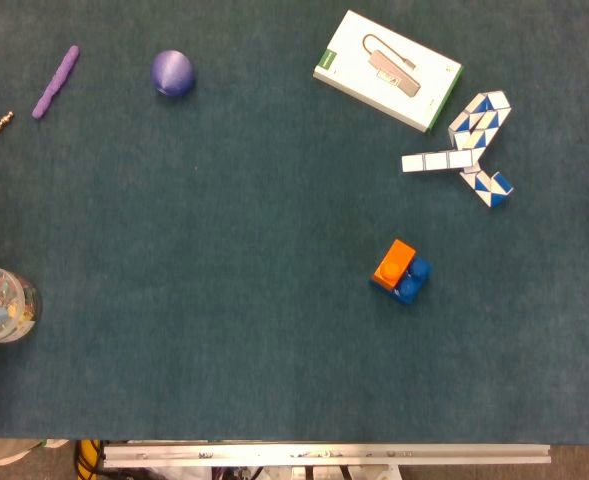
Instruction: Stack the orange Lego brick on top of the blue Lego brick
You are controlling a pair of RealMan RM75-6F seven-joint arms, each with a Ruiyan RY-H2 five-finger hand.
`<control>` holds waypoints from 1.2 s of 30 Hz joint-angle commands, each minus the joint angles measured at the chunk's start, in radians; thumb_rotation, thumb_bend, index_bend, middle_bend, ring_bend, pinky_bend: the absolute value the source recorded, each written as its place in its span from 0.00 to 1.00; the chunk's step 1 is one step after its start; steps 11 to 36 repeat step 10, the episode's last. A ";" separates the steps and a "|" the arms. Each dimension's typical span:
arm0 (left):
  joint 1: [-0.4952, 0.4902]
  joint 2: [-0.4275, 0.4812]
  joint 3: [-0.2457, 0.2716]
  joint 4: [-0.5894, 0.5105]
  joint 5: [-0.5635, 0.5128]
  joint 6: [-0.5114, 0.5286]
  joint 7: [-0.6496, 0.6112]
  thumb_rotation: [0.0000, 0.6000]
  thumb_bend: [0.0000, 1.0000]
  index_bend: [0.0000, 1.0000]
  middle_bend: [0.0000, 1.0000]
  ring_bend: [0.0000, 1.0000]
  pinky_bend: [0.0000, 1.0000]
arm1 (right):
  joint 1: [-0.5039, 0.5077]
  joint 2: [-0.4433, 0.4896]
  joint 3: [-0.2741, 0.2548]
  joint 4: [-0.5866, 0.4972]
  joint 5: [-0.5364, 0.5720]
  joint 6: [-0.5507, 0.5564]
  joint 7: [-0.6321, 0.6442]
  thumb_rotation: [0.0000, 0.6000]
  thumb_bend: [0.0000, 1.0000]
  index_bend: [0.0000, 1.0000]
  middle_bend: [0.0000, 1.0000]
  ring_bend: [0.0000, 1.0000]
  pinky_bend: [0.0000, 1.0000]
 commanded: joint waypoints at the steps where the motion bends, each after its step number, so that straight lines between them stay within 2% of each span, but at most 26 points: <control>1: -0.004 0.000 0.001 -0.004 0.004 -0.004 0.005 1.00 0.17 0.06 0.10 0.04 0.06 | -0.071 0.013 -0.010 0.037 -0.023 0.067 0.045 1.00 0.18 0.36 0.39 0.28 0.33; 10: -0.015 -0.002 0.005 -0.023 0.020 -0.010 0.026 1.00 0.17 0.06 0.10 0.04 0.06 | -0.185 -0.008 -0.018 0.077 -0.066 0.145 0.110 1.00 0.18 0.36 0.39 0.28 0.33; 36: -0.015 -0.002 0.005 -0.023 0.020 -0.010 0.026 1.00 0.17 0.06 0.10 0.04 0.06 | -0.185 -0.008 -0.018 0.077 -0.066 0.145 0.110 1.00 0.18 0.36 0.39 0.28 0.33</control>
